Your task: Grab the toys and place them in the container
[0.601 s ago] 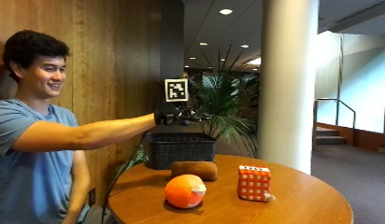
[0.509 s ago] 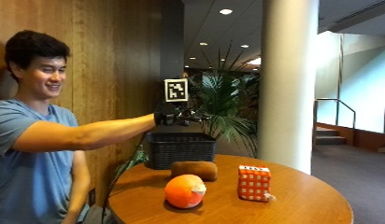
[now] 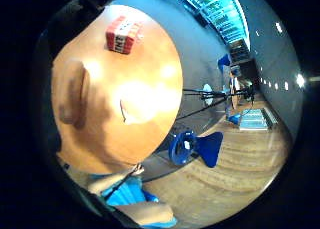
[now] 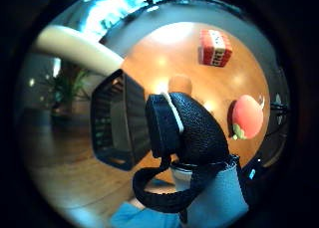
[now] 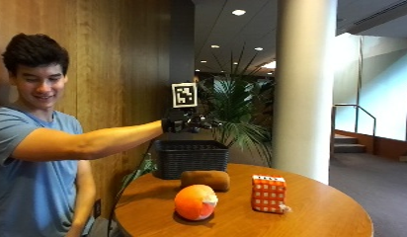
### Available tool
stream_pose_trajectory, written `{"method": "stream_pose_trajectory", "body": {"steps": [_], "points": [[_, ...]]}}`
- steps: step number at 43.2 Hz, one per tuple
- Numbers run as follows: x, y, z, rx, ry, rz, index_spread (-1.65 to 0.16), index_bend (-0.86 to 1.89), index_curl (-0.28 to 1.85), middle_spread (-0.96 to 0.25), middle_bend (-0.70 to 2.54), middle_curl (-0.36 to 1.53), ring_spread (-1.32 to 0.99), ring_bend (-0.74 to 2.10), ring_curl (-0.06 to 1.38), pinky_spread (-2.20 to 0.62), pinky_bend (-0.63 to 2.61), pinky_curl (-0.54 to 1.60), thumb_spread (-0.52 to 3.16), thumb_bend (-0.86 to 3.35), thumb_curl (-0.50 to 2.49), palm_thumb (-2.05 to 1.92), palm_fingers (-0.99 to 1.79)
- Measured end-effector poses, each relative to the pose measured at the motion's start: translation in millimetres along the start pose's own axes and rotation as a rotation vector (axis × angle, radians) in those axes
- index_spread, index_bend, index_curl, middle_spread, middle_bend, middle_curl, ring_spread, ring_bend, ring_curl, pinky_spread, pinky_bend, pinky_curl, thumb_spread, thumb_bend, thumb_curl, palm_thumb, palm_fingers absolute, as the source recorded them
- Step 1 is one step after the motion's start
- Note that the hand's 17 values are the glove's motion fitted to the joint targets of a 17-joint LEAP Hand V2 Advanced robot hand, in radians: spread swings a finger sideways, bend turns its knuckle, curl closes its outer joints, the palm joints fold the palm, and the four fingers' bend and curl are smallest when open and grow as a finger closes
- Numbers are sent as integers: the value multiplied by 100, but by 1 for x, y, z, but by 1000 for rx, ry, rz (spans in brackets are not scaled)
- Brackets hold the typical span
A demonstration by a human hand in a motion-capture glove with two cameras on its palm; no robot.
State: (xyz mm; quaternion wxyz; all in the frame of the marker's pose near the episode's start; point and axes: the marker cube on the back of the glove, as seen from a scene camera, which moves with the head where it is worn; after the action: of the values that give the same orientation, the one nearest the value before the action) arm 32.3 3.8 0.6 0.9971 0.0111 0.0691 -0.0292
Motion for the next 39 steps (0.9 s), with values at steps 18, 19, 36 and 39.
{"method": "stream_pose_trajectory", "body": {"steps": [18,19,36,39], "points": [[42,0,-8,8,-23,47,-27,12,15,2,22,28,-4,27,18,0,87,33,135,-3,12,-4,-6],[48,-1,-7,3,-26,73,-28,12,16,2,21,28,-4,28,19,1,89,34,134,-3,13,-4,-4],[119,7,66,-170,-41,171,-30,9,17,0,16,29,1,29,22,6,105,38,123,-3,18,-2,-13],[126,7,83,-197,-55,227,-30,9,17,1,14,28,2,26,21,7,110,39,120,-3,19,-2,-17]]}}
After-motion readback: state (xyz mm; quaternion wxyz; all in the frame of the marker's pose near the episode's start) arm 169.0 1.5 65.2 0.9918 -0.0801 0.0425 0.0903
